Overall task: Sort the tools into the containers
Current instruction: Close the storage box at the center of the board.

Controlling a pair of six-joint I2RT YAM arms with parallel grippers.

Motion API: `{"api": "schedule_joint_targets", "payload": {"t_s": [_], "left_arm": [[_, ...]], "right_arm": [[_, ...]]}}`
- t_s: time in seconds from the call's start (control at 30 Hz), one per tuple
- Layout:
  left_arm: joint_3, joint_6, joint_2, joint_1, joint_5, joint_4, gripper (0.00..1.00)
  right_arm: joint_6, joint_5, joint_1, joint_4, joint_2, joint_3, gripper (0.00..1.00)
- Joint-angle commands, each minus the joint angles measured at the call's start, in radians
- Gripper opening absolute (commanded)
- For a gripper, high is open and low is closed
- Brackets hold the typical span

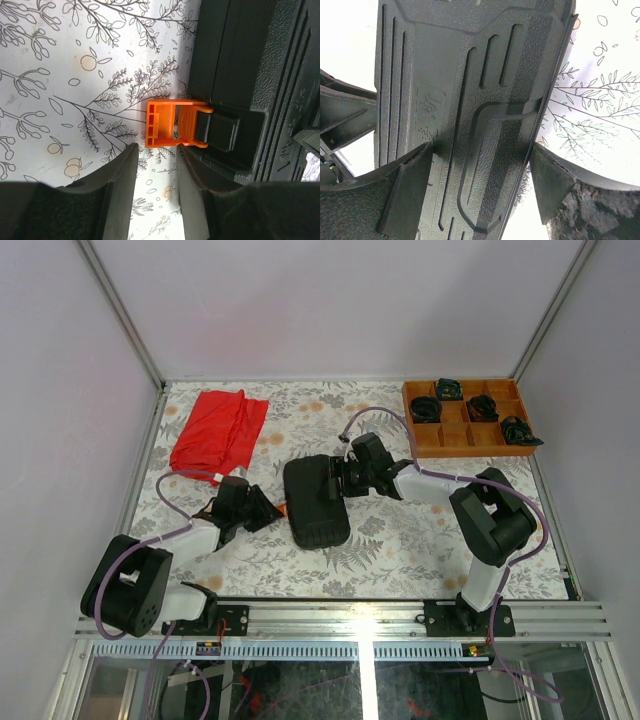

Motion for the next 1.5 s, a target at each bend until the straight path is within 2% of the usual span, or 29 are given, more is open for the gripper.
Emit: {"api": "schedule_joint_targets", "payload": {"t_s": [0.0, 0.3, 0.5, 0.57, 0.93, 1.47], "left_arm": [[0.026, 0.046, 0.027, 0.007, -0.041, 0.018, 0.35], [0.026, 0.066, 0.094, 0.006, -0.044, 0.065, 0.32], [0.016, 0.072, 0.112, 0.008, -0.022, 0.1, 0.2], [0.007, 0.076, 0.099, 0.007, -0.003, 0.119, 0.19], [-0.054, 0.073, -0.042, 0.007, 0.095, 0.238, 0.2], [-0.075, 0.047, -0.059, 0.007, 0.15, 0.3, 0.21]], "right_arm": [[-0.109, 0.03, 0.033, -0.134, 0.049, 0.001, 0.51], [-0.111, 0.022, 0.033, -0.138, 0.053, 0.005, 0.47], [-0.113, 0.019, 0.033, -0.139, 0.054, 0.005, 0.46], [-0.113, 0.017, 0.033, -0.14, 0.055, 0.006, 0.45], [-0.112, 0.006, 0.033, -0.133, 0.064, 0.004, 0.44], [-0.111, -0.006, 0.033, -0.134, 0.076, 0.011, 0.43]]}}
